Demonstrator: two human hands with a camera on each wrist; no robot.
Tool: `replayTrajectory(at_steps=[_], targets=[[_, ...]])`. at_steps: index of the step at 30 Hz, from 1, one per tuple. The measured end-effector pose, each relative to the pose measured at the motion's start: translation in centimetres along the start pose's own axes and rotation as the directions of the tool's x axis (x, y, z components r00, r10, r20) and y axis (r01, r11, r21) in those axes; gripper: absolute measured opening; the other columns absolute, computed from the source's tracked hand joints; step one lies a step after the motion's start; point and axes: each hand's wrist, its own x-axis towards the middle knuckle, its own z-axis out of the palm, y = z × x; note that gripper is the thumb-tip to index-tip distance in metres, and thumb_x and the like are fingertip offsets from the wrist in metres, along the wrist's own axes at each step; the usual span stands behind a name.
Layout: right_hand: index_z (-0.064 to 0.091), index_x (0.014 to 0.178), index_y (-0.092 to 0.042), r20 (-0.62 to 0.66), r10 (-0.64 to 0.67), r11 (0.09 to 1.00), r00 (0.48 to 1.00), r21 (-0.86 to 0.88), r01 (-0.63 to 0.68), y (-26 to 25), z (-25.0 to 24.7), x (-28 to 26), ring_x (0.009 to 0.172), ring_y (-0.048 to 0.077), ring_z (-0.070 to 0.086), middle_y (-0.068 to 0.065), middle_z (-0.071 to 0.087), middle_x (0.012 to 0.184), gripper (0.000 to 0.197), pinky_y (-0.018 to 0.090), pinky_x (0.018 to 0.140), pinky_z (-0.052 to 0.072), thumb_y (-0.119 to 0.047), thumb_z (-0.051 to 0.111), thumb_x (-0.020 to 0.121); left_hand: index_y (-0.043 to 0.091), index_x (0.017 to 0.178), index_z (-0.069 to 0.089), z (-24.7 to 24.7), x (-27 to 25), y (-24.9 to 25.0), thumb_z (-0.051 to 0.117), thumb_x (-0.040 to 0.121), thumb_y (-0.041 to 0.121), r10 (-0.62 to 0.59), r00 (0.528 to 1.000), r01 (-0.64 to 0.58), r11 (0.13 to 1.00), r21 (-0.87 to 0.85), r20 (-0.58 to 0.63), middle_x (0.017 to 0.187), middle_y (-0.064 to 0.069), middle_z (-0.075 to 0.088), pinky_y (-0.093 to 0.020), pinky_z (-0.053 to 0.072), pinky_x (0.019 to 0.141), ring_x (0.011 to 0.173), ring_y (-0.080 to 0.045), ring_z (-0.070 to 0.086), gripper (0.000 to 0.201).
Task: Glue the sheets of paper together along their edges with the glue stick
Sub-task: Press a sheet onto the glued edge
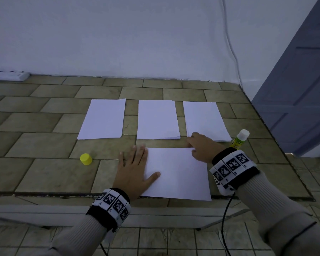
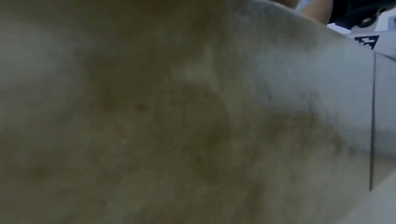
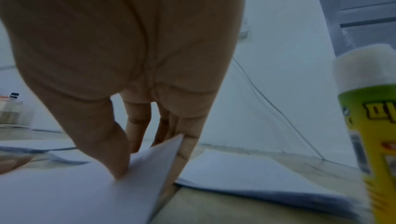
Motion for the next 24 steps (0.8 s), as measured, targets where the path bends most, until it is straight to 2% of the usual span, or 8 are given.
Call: replayTrajectory(at_steps=[5,10,12,15,17,19,22,24], targets=[[0.053,0.107,-0.016,-0.062,-0.078,0.99,0.995,0.113,0.085,0.0,-2.4,-0.9,0.086,0.023,0.058,0.01,0.059,0.101,0.024,0.033,0.073,0.048,0.001,0.047,0.091,0.014,0.155,-0.002,-0.1,-0.1,0.1,-0.017,0.075,0.083,-0.002,0.999,0.001,0.999,-0.035,-0.034,0.161,0.001,-0.017,-0.054,-0.006,0.118,0.15,-0.022,-0.009,0.107],[0.062,0.08,-0.02,-0.269,-0.063,0.988,0.961,0.12,0.098,0.4,-6.3,-2.0,0.077,0.003,0.051,-0.006,0.055,0.088,0.028,0.01,0.064,0.033,0.003,0.05,0.09,0.011,0.155,-0.001,0.0,-0.1,-0.1,-0.009,0.082,0.081,-0.01,0.996,0.002,0.995,-0.095,-0.084,0.159,-0.008,-0.025,-0.057,0.001,0.119,0.149,-0.025,-0.013,0.102],[0.068,0.084,-0.018,-0.357,-0.031,0.976,0.934,0.192,0.106,0.8,-8.0,-2.1,0.069,-0.005,0.046,-0.007,0.056,0.086,0.022,0.008,0.065,0.031,0.0,0.055,0.089,0.007,0.155,0.005,0.3,-0.1,-0.1,-0.002,0.086,0.079,-0.015,0.994,0.004,0.994,-0.105,-0.104,0.16,-0.011,-0.021,-0.058,0.006,0.119,0.15,-0.028,-0.004,0.1],[0.071,0.091,-0.015,-0.434,0.054,0.929,0.899,0.352,0.114,1.7,-9.0,-0.9,0.07,-0.003,0.048,-0.008,0.056,0.081,0.016,0.013,0.068,0.037,-0.003,0.061,0.085,0.003,0.154,0.007,0.5,-0.1,-0.1,-0.003,0.085,0.08,-0.045,0.994,0.034,0.993,-0.112,-0.096,0.161,-0.013,-0.019,-0.053,0.005,0.12,0.15,-0.027,-0.005,0.103],[0.07,0.094,-0.011,-0.419,0.13,0.859,0.899,0.501,0.109,1.9,-8.1,0.9,0.074,0.01,0.057,-0.007,0.058,0.078,0.015,0.023,0.073,0.051,-0.003,0.065,0.083,0.003,0.154,0.005,0.5,-0.1,-0.1,-0.006,0.083,0.081,-0.057,0.995,0.048,0.993,-0.106,-0.086,0.161,-0.014,-0.017,-0.05,0.001,0.121,0.15,-0.025,-0.011,0.105],[0.067,0.101,-0.005,-0.328,0.215,0.693,0.92,0.715,0.093,1.4,-6.6,2.8,0.082,0.021,0.062,0.005,0.06,0.082,0.019,0.028,0.073,0.059,0.0,0.067,0.083,0.004,0.154,0.005,0.5,-0.2,-0.1,-0.008,0.082,0.081,-0.056,0.996,0.048,0.993,-0.104,-0.076,0.161,-0.014,-0.01,-0.049,-0.002,0.121,0.149,-0.024,-0.01,0.106],[0.058,0.117,0.008,-0.169,0.274,0.428,0.947,0.903,0.037,0.1,-4.1,5.3,0.082,0.025,0.061,0.009,0.053,0.084,0.036,0.028,0.068,0.059,0.008,0.066,0.083,0.004,0.154,0.006,0.2,-0.2,0.1,-0.017,0.077,0.081,-0.053,0.997,0.049,0.995,-0.091,-0.05,0.162,-0.012,-0.005,-0.046,-0.007,0.12,0.149,-0.023,-0.009,0.112],[0.055,0.12,0.011,-0.117,0.312,0.359,0.943,0.933,-0.003,-0.6,-2.7,6.5,0.079,0.025,0.06,0.006,0.05,0.08,0.042,0.035,0.073,0.06,0.011,0.067,0.08,0.004,0.154,0.004,0.1,-0.2,0.2,-0.022,0.073,0.081,-0.06,0.997,0.057,0.995,-0.081,-0.04,0.162,-0.011,-0.007,-0.044,-0.012,0.119,0.149,-0.021,-0.012,0.115]])
